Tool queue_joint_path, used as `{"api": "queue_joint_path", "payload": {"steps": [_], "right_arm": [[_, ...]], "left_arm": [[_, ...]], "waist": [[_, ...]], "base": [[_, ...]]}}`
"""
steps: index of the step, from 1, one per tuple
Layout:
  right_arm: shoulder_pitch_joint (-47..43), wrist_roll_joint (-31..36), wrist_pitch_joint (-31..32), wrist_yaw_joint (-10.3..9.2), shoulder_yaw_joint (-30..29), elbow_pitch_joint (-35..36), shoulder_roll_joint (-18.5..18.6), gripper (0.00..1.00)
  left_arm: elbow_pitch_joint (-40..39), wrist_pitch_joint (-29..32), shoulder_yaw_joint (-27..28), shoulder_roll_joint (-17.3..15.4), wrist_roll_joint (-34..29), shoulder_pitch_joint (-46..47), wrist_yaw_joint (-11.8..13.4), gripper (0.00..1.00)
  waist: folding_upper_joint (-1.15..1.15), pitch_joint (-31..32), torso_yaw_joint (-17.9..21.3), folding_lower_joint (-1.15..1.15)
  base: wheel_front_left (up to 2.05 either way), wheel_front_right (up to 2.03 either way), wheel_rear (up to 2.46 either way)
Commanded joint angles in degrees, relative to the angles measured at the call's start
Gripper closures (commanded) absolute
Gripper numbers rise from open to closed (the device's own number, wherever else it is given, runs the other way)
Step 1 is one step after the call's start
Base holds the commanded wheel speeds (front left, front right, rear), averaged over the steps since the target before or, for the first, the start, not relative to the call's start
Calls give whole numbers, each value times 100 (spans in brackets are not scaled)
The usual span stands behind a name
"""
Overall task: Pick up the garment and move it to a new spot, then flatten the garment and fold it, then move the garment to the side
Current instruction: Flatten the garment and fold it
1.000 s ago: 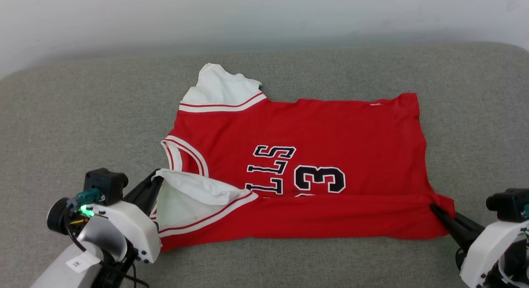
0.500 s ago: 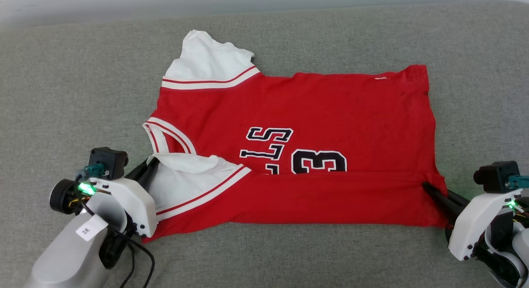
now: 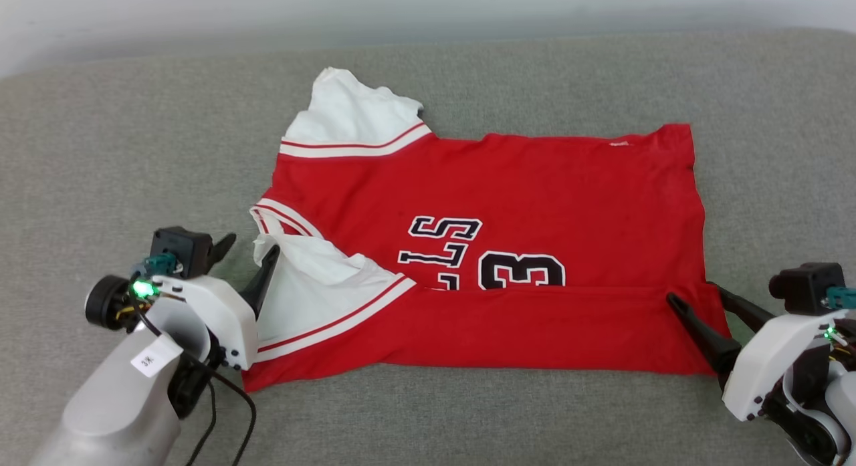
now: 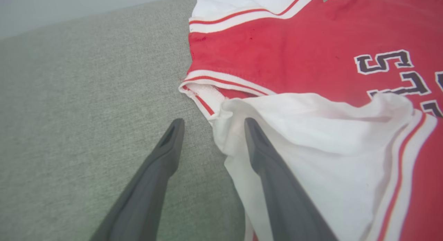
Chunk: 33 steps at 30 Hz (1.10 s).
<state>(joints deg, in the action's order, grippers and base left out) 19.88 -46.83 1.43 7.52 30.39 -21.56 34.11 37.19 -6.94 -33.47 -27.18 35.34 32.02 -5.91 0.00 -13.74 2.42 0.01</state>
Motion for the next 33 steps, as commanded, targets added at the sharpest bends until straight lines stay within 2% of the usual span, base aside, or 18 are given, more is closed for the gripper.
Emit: {"api": "queue_joint_path", "payload": {"steps": [1, 4, 8, 17, 23, 27, 33], "right_arm": [[-96, 35, -42, -7, -36, 39, 20, 0], [-243, 91, -92, -7, -168, 186, 49, 0], [-459, 218, -58, -7, -352, 377, 47, 0], [-799, 562, 269, -6, -804, 825, -141, 0], [-920, 713, 470, -6, -962, 989, -281, 0], [-940, 768, 552, -6, -1030, 1048, -353, 0], [-920, 798, 612, -6, -1072, 1070, -434, 0]], "left_arm": [[-52, -25, -8, -42, -21, 96, -6, 0], [-234, 105, -42, -107, -26, 151, -10, 0], [-566, 588, -90, -249, 86, 259, -51, 0], [-1294, 2943, -470, -605, 848, 462, -127, 0], [-1395, 4019, -620, -745, 1328, 441, -139, 0], [-1379, 4428, -672, -719, 1606, 311, -144, 0], [-1194, 4765, -828, -694, 1687, 208, -118, 0]], "waist": [[0, 100, -67, -1], [0, 236, -139, -1], [0, 377, -222, -1], [0, 558, -316, -1], [0, 577, -313, -1], [0, 555, -279, -1], [0, 462, -238, -1]], "base": [[0, 0, 0], [0, 0, 0], [0, 0, 0], [0, 0, 0], [0, 0, 0], [0, 0, 0], [0, 0, 0]]}}
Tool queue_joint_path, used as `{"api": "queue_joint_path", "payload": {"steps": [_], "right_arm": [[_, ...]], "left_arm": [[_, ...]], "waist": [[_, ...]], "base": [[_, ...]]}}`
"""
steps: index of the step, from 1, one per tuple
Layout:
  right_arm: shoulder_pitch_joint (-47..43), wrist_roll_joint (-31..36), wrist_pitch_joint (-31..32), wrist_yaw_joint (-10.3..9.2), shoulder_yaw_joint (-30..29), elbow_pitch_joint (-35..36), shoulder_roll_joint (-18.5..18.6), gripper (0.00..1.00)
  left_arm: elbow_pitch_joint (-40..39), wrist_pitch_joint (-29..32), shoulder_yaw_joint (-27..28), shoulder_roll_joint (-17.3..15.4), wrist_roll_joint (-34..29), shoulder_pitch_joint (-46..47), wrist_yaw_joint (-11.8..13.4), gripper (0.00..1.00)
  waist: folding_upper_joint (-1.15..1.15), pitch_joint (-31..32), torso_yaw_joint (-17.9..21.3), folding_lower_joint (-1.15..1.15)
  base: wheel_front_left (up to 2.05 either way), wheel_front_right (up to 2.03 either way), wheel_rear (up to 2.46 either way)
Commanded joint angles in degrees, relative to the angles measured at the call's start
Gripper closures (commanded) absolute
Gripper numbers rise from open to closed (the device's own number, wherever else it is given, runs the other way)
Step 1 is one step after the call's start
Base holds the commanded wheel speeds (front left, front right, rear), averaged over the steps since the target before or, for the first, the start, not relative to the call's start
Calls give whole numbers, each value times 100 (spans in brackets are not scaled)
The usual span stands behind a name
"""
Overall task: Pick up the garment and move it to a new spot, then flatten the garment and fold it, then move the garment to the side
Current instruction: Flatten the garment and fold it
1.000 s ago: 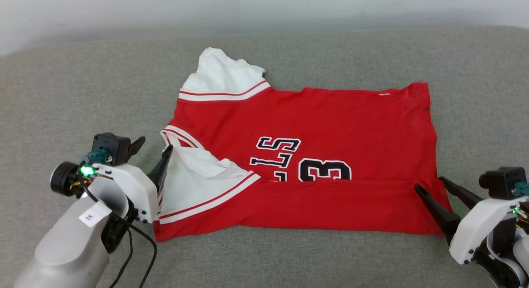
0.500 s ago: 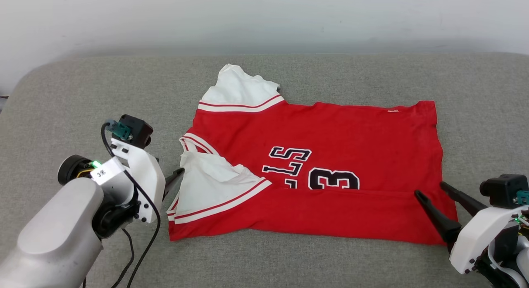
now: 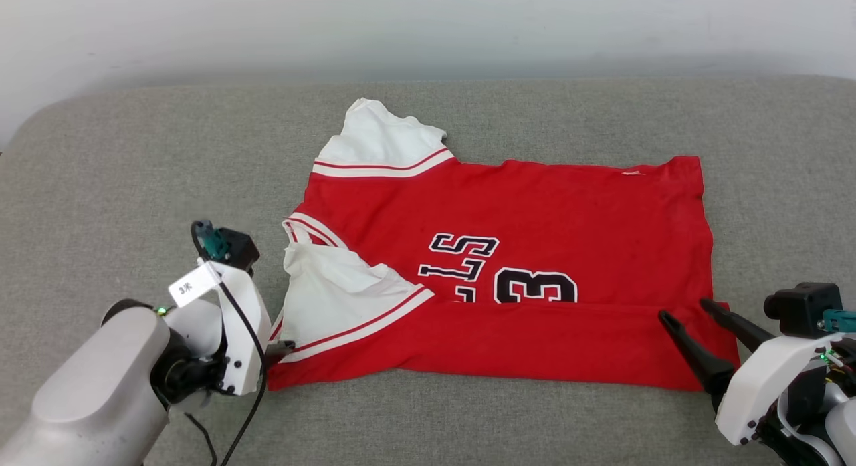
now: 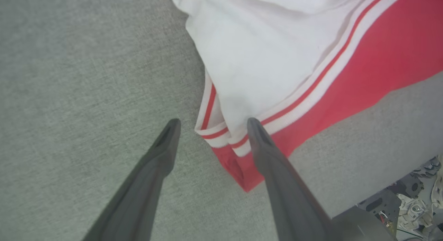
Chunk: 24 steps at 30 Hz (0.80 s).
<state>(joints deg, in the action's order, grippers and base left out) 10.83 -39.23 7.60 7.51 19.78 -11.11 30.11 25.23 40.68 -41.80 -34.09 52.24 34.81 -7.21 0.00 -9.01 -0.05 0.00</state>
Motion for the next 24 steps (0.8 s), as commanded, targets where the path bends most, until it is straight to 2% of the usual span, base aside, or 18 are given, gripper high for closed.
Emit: {"api": "queue_joint_path", "payload": {"steps": [1, 11, 12, 13, 19, 24], "right_arm": [[10, 41, 8, -5, -7, 23, -44, 0], [188, -6, -38, -5, 80, -84, -106, 0], [198, -15, -45, -5, 78, -94, -91, 0], [207, -26, -53, -5, 73, -100, -73, 0], [270, -9, -17, -5, 42, -31, 64, 0], [415, 42, 207, -5, -58, 172, 402, 0]], "left_arm": [[55, 25, -10, 11, 3, -77, 15, 0], [512, 27, -361, 173, 56, -463, -9, 0], [493, -24, -379, 191, 83, -480, -13, 56], [486, -88, -367, 201, 122, -484, -13, 100], [372, -488, -332, 45, 81, -420, -16, 100], [104, -1010, -234, -150, -14, -305, -19, 100]], "waist": [[0, -34, 26, 0], [0, -166, 140, 0], [0, -167, 140, 0], [0, -164, 139, 0], [0, -81, 127, 0], [0, 21, 110, 0]], "base": [[0, 0, 0], [0, 0, 0], [0, 0, 0], [0, 0, 0], [0, 0, 0], [0, 0, 0]]}}
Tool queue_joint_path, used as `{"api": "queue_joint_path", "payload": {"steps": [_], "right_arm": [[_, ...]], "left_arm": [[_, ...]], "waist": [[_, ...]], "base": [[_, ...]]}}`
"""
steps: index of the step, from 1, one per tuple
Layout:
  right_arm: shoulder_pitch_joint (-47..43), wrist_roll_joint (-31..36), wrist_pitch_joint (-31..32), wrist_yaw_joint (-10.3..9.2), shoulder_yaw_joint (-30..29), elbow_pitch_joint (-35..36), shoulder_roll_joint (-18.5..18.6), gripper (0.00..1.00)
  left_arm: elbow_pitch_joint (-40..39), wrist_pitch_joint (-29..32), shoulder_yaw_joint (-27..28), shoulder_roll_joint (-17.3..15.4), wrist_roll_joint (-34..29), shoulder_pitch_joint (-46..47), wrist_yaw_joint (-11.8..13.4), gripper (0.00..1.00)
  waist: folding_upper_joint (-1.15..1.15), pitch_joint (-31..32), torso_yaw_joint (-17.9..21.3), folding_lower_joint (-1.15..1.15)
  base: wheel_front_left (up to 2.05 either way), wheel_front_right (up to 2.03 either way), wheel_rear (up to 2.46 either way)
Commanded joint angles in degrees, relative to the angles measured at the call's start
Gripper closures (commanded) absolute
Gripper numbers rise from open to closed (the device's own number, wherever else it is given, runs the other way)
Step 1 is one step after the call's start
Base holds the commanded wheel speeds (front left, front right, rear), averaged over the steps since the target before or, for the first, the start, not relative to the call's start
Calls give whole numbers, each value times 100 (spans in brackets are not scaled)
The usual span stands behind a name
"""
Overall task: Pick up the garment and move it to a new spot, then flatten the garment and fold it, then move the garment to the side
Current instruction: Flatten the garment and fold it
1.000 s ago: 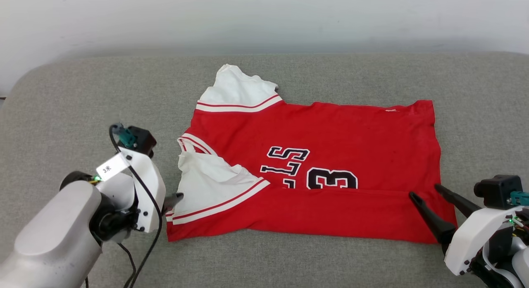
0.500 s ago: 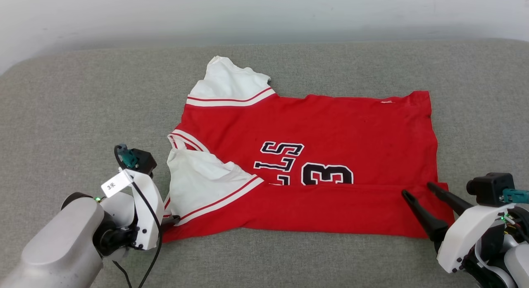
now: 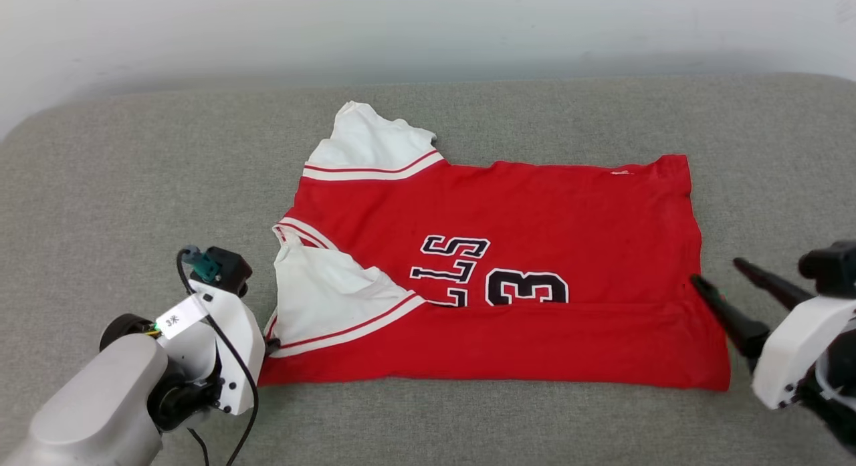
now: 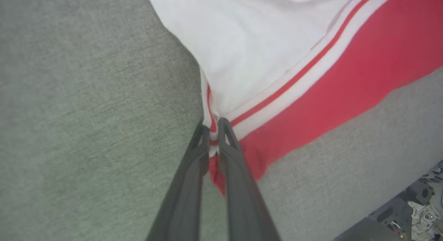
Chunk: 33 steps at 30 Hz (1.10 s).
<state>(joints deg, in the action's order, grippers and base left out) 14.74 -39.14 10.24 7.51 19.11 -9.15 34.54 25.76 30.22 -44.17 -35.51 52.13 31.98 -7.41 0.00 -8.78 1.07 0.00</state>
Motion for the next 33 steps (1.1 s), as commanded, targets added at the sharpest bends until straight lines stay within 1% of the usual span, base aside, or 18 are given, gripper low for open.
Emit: {"api": "queue_joint_path", "payload": {"steps": [1, 4, 8, 10, 13, 16, 19, 25, 29, 33], "right_arm": [[47, 44, 27, -5, -16, 25, 33, 0], [106, 30, 451, -5, -77, 218, 318, 0], [114, -103, 1379, -5, -138, 488, 672, 0], [45, -205, 1875, -5, -176, 568, 788, 0], [-31, -288, 2458, -5, -231, 647, 843, 0], [-94, -362, 2812, -5, -298, 574, 688, 0], [-105, -308, 2955, -5, -293, 416, 520, 0], [81, -198, 2951, -5, -111, -86, 155, 0], [201, -134, 2856, -5, 77, -631, -89, 0], [133, -147, 2813, -4, 478, -1179, -287, 0]], "left_arm": [[-18, -36, 17, -21, 0, -19, 1, 100], [-246, -192, 35, -125, -25, -26, -1, 100], [-550, -313, 54, -231, -64, -84, 5, 100], [-688, -315, 21, -287, -116, -108, 30, 100], [-879, -334, 18, -296, -158, -119, 94, 100], [-1024, -352, 4, -300, -192, -115, 161, 100], [-1129, -363, -7, -290, -219, -84, 217, 100], [-1252, -407, 0, -287, -288, -23, 288, 100], [-1267, -447, -29, -281, -325, -54, 313, 100], [-1246, -500, -50, -251, -343, -90, 327, 100]], "waist": [[0, 20, -11, 0], [0, 67, -32, 0], [0, 99, -59, 0], [0, 94, -68, 0], [0, 67, -85, 0], [0, 22, -109, 0], [0, -40, -136, 0], [0, -196, -177, 0], [0, -300, -189, 0], [0, -360, -217, 0]], "base": [[0, 0, 0], [0, 0, 0], [0, 0, 0], [0, 0, 0], [0, 0, 0], [0, 0, 0], [0, 0, 0], [0, 0, 0], [0, 0, 0], [0, 0, 0]]}}
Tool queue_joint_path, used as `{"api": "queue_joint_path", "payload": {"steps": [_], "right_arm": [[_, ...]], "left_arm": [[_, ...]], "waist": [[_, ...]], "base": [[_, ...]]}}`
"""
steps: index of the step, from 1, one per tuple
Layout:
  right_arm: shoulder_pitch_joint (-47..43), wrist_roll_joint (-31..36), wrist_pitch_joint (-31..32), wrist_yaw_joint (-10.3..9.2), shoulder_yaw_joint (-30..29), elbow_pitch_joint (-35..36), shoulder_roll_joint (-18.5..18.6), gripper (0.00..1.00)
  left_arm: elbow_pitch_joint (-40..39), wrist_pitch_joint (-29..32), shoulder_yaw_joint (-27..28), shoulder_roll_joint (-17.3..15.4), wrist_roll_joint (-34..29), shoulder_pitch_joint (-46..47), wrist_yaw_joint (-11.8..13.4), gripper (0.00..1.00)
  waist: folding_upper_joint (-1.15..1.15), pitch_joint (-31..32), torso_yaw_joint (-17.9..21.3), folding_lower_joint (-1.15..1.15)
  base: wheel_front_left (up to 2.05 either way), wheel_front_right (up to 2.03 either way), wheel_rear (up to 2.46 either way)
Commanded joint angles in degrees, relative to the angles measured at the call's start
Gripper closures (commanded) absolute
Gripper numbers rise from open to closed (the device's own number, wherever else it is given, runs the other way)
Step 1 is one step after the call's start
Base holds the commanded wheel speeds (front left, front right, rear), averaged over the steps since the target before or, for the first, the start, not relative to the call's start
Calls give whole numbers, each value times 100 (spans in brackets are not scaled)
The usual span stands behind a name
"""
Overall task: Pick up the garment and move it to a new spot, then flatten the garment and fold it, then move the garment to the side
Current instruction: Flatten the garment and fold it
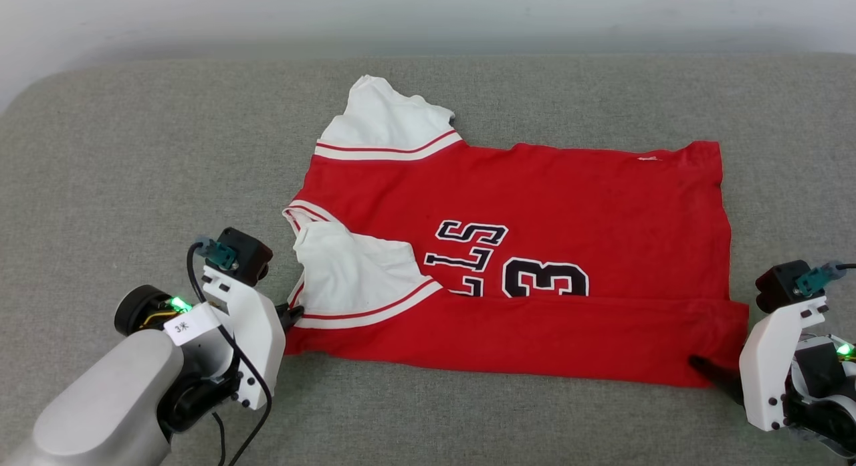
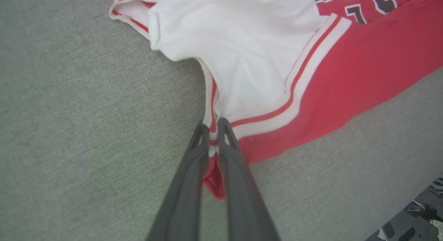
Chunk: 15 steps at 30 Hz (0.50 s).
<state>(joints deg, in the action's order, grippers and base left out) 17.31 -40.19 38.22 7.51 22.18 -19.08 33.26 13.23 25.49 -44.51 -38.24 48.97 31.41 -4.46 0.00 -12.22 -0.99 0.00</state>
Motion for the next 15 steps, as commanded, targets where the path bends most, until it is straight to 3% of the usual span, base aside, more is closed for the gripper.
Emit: {"api": "queue_joint_path", "payload": {"steps": [1, 4, 6, 15], "right_arm": [[-146, -88, -18, -4, 234, -288, -201, 0], [-85, -185, -205, -4, 428, -496, -242, 0], [-44, -265, -387, -4, 520, -521, -225, 100], [10, -502, -1128, -6, 710, -114, 335, 100]], "left_arm": [[19, -45, -22, 20, -32, -40, 32, 100], [48, -86, -16, 3, -13, -81, 43, 100], [66, -117, 6, -12, 23, -142, 62, 100], [-130, -413, 126, -223, 176, -645, 208, 100]], "waist": [[0, -26, -16, 0], [0, -23, -2, 0], [0, 19, 26, 0], [0, 443, 133, 0]], "base": [[0, 0, 0], [0, 0, 0], [0, 0, 0], [0, 0, 0]]}}
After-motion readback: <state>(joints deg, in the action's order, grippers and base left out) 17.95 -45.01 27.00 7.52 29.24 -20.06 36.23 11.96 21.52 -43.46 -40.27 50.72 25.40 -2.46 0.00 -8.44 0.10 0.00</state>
